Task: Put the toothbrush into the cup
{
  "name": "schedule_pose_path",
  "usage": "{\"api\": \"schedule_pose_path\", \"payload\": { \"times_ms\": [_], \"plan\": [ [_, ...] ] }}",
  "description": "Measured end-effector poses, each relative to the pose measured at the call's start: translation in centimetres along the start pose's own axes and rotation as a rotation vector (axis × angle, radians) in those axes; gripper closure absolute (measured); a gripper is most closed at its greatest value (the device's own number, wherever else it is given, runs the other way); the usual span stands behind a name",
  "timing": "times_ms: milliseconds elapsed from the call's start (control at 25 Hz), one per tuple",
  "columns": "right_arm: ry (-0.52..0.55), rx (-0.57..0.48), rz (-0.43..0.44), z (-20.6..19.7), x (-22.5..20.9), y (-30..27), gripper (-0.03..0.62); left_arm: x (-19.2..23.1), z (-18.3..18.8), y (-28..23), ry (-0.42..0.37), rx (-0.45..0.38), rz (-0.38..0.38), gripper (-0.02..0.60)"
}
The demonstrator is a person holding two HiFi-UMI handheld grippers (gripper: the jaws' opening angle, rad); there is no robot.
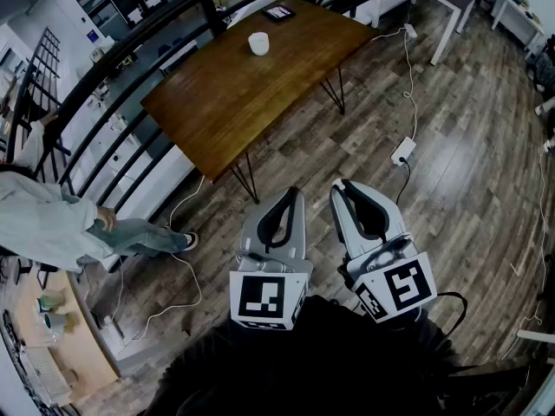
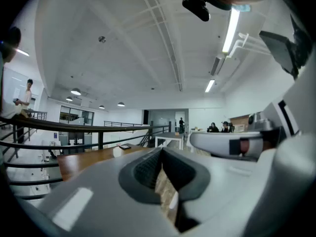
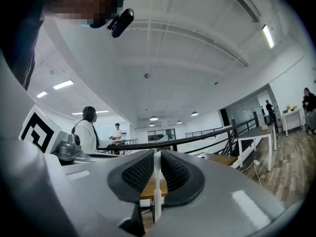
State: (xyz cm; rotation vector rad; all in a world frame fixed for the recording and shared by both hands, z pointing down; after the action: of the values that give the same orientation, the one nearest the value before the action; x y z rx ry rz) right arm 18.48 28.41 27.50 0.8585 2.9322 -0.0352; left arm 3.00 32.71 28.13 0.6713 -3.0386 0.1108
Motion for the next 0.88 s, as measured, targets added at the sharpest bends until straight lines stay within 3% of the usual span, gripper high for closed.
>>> {"api": "schedule_pose_path", "payload": {
  "times_ms": [400, 880],
  "plan": [
    [0.046, -0.040, -0.043, 1.7, 3.4, -4.8, 0.548, 6.4, 1.4, -1.5, 0.019, -0.042, -0.074, 0.572],
    [0.036, -0.035, -0.113, 0.9, 1.0, -7.8, 0.548, 8.1, 0.4, -5.9, 0.020, -0.018, -0.147, 0.572]
  ]
}}
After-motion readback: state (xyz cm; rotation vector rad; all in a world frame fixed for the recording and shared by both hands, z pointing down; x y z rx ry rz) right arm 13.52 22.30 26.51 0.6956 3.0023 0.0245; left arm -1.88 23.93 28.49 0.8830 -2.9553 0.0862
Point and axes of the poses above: the fingertips, and each gripper's own axes: y backward along the fingers, x to its left, z out of its top, the point moved 10 cm from there along y, backward along the fingers, and after that the axes turned 15 degrees about -z, right-handed, at the moved point
